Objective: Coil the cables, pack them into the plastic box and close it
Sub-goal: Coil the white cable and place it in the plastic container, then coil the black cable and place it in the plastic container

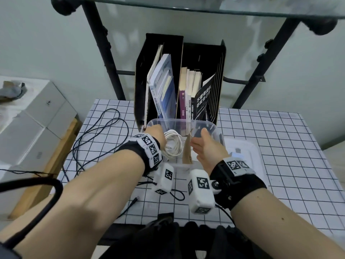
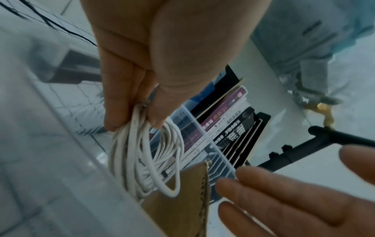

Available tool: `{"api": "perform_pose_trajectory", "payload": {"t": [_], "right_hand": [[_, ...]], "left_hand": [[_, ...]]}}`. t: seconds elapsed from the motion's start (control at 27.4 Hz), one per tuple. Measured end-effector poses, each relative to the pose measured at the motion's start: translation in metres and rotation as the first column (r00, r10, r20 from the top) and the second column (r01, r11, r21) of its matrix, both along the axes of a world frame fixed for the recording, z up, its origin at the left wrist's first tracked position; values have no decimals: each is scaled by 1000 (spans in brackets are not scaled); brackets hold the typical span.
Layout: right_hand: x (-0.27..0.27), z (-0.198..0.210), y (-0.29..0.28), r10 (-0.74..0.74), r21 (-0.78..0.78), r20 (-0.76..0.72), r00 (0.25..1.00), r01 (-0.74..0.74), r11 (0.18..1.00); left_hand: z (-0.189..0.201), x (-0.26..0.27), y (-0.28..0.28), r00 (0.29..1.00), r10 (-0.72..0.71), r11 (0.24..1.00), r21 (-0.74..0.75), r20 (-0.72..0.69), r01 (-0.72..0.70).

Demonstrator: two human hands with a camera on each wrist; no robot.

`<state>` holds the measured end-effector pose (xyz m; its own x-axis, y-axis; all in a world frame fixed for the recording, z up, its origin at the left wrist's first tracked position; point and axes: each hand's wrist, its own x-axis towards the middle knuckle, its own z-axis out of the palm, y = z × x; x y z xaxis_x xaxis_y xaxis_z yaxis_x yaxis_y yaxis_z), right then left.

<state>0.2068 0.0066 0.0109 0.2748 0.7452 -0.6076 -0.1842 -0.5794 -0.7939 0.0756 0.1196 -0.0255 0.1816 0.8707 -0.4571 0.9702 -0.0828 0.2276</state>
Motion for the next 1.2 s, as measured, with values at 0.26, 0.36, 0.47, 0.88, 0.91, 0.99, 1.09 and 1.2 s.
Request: {"api": "perform_pose_trajectory", "payload": {"t": [0.26,0.36,0.47,0.88,0.91,0.99,1.09,1.2], "right_hand": [[2,-5,8,-22,-11,-65,998,21,1000],[3,-10,10,-18,-12,-81,997,17,1000],[4,-12,14,-10,-8,-95,995,9,1000],[7,-20,22,-3,-10,-119,993,2,1000],[7,-21,23,0,-10,-123,992,-1,1000],[7,-22,24,5,-9,-131,991,-6,1000],[7,-24,25,1,-5,-125,992,-1,1000],[7,-25,24,-16,-8,-118,993,15,1000]], "left_hand": [[-10,17,7,972,-166,986,-62,-166,158],[-12,22,8,968,-173,984,-59,-182,165],[-14,25,6,952,-205,978,-74,-228,194],[-3,23,-2,844,-431,902,-181,-320,392],[-2,25,-4,844,-444,894,-207,-300,397],[-1,26,-6,850,-446,892,-223,-280,394],[3,25,-11,885,-409,908,-192,-221,372],[8,22,-17,900,-371,917,-245,-229,315]]}}
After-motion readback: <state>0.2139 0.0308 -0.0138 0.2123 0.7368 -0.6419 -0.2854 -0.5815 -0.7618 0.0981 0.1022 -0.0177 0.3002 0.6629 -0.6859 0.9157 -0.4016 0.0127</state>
